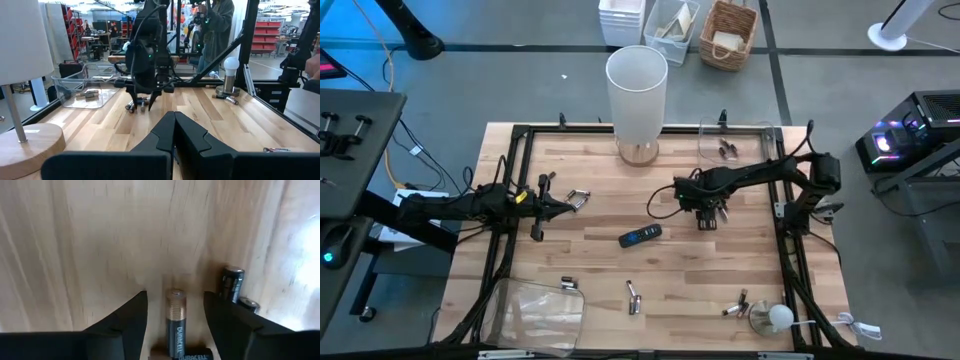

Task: Sort batteries
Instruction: Put the black battery into the top transparent bin

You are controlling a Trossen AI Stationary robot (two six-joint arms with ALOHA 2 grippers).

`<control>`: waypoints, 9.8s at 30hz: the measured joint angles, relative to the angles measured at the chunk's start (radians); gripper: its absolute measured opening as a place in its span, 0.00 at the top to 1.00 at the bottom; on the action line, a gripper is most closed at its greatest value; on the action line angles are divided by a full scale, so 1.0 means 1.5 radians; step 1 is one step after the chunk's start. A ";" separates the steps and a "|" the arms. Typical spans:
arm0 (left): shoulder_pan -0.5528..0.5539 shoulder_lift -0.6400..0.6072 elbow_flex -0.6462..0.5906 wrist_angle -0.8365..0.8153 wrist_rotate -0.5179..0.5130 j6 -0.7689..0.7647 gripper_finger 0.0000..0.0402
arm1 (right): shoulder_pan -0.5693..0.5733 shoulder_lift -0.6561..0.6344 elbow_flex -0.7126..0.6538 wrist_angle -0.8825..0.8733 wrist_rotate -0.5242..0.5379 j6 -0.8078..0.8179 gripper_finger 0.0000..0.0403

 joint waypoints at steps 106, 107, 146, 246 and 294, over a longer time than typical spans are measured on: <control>0.000 0.000 0.000 0.000 0.000 0.000 1.00 | 0.560 -0.258 -0.281 0.228 -0.292 1.668 0.57; 0.000 0.000 0.000 0.000 0.000 0.000 1.00 | 0.560 -0.258 -0.285 0.241 -0.293 1.670 0.57; 0.000 0.000 0.000 0.000 0.000 0.000 1.00 | 0.450 -0.323 -0.176 0.089 -0.057 1.429 0.92; 0.000 0.000 0.000 0.000 0.000 0.000 1.00 | 0.414 0.434 0.694 -0.027 -0.057 1.144 0.57; 0.000 0.000 0.000 0.000 0.000 0.000 1.00 | 0.422 0.471 0.697 -0.058 -0.076 1.205 0.59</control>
